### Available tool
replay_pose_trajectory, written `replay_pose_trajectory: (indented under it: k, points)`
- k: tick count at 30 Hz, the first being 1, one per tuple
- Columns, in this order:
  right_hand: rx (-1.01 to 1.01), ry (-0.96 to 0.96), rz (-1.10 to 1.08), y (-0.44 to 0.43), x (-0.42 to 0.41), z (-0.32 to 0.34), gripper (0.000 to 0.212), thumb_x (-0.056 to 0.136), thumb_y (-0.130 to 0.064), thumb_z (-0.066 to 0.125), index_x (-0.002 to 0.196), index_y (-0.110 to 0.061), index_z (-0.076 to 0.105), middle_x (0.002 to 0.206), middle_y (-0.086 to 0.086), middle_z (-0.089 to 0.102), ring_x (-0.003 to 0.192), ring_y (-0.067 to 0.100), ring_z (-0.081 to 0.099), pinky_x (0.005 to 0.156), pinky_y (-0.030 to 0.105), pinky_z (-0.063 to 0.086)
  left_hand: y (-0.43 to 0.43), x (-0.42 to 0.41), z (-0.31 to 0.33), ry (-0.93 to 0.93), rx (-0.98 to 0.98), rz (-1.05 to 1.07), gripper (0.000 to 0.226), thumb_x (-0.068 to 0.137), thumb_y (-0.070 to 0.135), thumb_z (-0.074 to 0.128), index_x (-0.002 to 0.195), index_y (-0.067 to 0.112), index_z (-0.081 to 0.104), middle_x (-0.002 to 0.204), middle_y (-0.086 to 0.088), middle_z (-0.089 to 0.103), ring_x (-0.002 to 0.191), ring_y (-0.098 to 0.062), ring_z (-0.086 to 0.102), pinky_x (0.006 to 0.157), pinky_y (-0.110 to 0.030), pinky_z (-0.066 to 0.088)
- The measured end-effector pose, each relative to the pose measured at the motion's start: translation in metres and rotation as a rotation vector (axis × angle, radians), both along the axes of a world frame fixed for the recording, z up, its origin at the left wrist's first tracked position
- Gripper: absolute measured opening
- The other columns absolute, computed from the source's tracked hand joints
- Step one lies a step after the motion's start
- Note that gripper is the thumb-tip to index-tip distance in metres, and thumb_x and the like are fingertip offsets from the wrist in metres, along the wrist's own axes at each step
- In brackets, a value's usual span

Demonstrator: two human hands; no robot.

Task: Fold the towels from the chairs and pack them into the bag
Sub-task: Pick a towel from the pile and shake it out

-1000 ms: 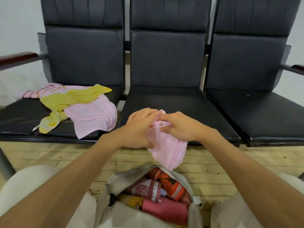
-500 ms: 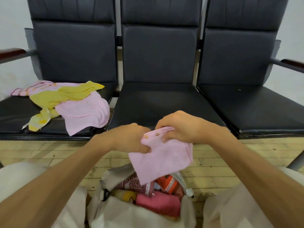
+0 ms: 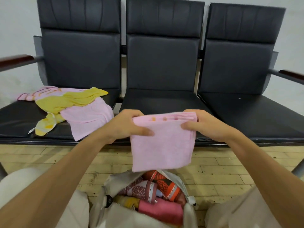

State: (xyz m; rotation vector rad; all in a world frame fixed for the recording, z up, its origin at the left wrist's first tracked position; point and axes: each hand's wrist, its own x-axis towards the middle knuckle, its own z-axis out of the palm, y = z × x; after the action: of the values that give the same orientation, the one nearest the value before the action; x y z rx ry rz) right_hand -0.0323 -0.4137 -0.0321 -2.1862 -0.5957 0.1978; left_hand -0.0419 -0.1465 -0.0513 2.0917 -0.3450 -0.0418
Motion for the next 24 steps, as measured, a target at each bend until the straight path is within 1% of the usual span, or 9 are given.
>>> replay_pose_trajectory:
  k: [1, 3, 6, 8, 12, 15, 18, 20, 24]
  points:
    - [0.111, 0.050, -0.030, 0.000, -0.001, 0.000, 0.019, 0.093, -0.011, 0.058, 0.111, -0.014, 0.062, 0.102, 0.002, 0.069, 0.092, 0.011, 0.068, 0.077, 0.027, 0.056, 0.003, 0.000, 0.003, 0.062, -0.156, 0.021, 0.029, 0.068, 0.016, 0.085, 0.093, 0.015, 0.069, 0.086, 0.000, 0.072, 0.080, -0.013, 0.069, 0.067, -0.026, 0.056]
    - [0.270, 0.112, -0.059, 0.003, -0.002, -0.001, 0.026, 0.094, -0.012, 0.056, 0.120, -0.017, 0.059, 0.113, 0.004, 0.069, 0.103, 0.016, 0.068, 0.087, 0.034, 0.057, 0.006, 0.000, 0.005, 0.189, -0.406, 0.030, 0.028, 0.071, 0.008, 0.079, 0.097, 0.012, 0.070, 0.092, -0.001, 0.075, 0.090, -0.018, 0.071, 0.074, -0.031, 0.059]
    - [0.349, 0.106, -0.073, 0.007, -0.002, -0.004, 0.031, 0.093, -0.015, 0.059, 0.124, -0.019, 0.058, 0.118, 0.003, 0.068, 0.107, 0.017, 0.067, 0.089, 0.036, 0.057, 0.007, 0.000, 0.000, 0.323, -0.597, 0.057, 0.023, 0.077, 0.009, 0.072, 0.100, 0.006, 0.069, 0.101, -0.007, 0.074, 0.099, -0.024, 0.070, 0.085, -0.040, 0.056]
    - [0.347, 0.096, -0.086, 0.007, -0.001, -0.005, 0.033, 0.092, -0.016, 0.061, 0.124, -0.019, 0.058, 0.117, 0.002, 0.069, 0.105, 0.017, 0.068, 0.087, 0.035, 0.058, 0.006, 0.000, -0.005, 0.291, -0.546, 0.047, 0.021, 0.083, 0.010, 0.069, 0.104, 0.010, 0.067, 0.105, -0.006, 0.073, 0.101, -0.023, 0.069, 0.085, -0.042, 0.056]
    - [0.376, 0.160, -0.117, 0.004, 0.002, -0.006, 0.029, 0.092, -0.017, 0.061, 0.121, -0.020, 0.061, 0.111, -0.001, 0.072, 0.099, 0.015, 0.070, 0.077, 0.029, 0.059, 0.002, -0.003, -0.008, 0.074, -0.266, -0.074, 0.012, 0.093, 0.018, 0.058, 0.105, 0.018, 0.056, 0.101, 0.000, 0.067, 0.095, -0.018, 0.068, 0.075, -0.041, 0.060]
    - [0.366, 0.221, -0.146, -0.002, 0.005, -0.007, 0.029, 0.094, -0.018, 0.059, 0.123, -0.019, 0.061, 0.112, -0.001, 0.072, 0.102, 0.017, 0.070, 0.081, 0.032, 0.057, -0.005, -0.007, -0.008, 0.036, -0.154, -0.163, 0.016, 0.095, 0.026, 0.055, 0.109, 0.019, 0.054, 0.098, 0.003, 0.066, 0.092, -0.017, 0.068, 0.066, -0.037, 0.060]
    - [0.355, 0.273, -0.158, -0.008, 0.003, -0.007, 0.025, 0.097, -0.019, 0.055, 0.121, -0.023, 0.062, 0.109, -0.006, 0.073, 0.100, 0.014, 0.070, 0.079, 0.027, 0.057, -0.012, -0.008, -0.007, 0.039, -0.179, -0.144, 0.020, 0.092, 0.032, 0.057, 0.108, 0.019, 0.055, 0.096, 0.000, 0.068, 0.090, -0.019, 0.069, 0.064, -0.039, 0.060]
    - [0.354, 0.305, -0.153, -0.012, 0.001, -0.006, 0.023, 0.098, -0.020, 0.054, 0.118, -0.025, 0.062, 0.109, -0.005, 0.073, 0.099, 0.015, 0.070, 0.078, 0.028, 0.057, -0.015, -0.006, -0.006, 0.053, -0.248, -0.112, 0.024, 0.090, 0.029, 0.060, 0.110, 0.016, 0.058, 0.100, -0.003, 0.070, 0.091, -0.021, 0.070, 0.069, -0.041, 0.060]
    - [0.490, 0.338, -0.178, -0.019, -0.003, 0.000, 0.022, 0.095, -0.015, 0.056, 0.116, -0.017, 0.065, 0.107, 0.001, 0.074, 0.096, 0.017, 0.072, 0.072, 0.028, 0.058, -0.017, -0.003, -0.001, 0.222, -0.533, -0.078, 0.033, 0.081, 0.013, 0.067, 0.115, 0.010, 0.065, 0.108, -0.008, 0.073, 0.100, -0.024, 0.070, 0.080, -0.034, 0.059]
